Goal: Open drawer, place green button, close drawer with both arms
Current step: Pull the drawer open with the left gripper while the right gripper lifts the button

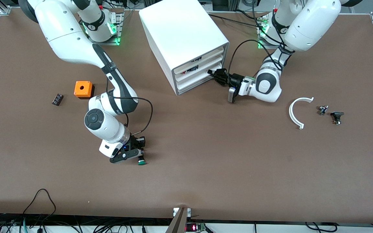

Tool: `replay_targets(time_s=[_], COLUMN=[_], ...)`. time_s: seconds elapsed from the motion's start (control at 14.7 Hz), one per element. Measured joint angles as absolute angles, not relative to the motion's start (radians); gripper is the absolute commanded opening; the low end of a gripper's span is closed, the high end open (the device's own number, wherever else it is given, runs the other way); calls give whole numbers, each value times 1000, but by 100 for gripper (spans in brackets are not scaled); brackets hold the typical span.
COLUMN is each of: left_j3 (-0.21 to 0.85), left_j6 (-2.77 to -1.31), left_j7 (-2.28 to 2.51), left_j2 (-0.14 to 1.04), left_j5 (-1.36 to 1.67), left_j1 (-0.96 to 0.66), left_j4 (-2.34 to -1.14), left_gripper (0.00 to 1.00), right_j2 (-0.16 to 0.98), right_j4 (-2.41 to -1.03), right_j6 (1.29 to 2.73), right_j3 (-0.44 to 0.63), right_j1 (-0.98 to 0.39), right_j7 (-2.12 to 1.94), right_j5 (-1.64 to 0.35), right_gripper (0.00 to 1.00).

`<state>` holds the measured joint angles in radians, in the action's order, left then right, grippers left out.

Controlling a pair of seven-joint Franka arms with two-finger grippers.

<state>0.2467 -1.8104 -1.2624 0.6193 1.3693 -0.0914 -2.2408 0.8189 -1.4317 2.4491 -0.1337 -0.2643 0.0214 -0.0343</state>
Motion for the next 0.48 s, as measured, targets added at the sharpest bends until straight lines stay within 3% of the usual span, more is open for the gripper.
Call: replay_targets(time_s=[0.2, 0.48], left_j3=[223, 220], left_j6=[-1810, -1811], left_j7=[-1172, -1008], left_j2=[619, 620], left_j5=[1259, 1122], left_j1=[-45, -3], left_j4=[-2148, -2016], left_gripper=[0, 0], right_j2=[796, 772], right_j4=[-1411, -1281], right_j6=[2398, 2164], right_j3=[-136, -140], right_j1=[-265, -303], right_j7=[78, 433], right_j5=[-35, -34], right_gripper=[0, 0])
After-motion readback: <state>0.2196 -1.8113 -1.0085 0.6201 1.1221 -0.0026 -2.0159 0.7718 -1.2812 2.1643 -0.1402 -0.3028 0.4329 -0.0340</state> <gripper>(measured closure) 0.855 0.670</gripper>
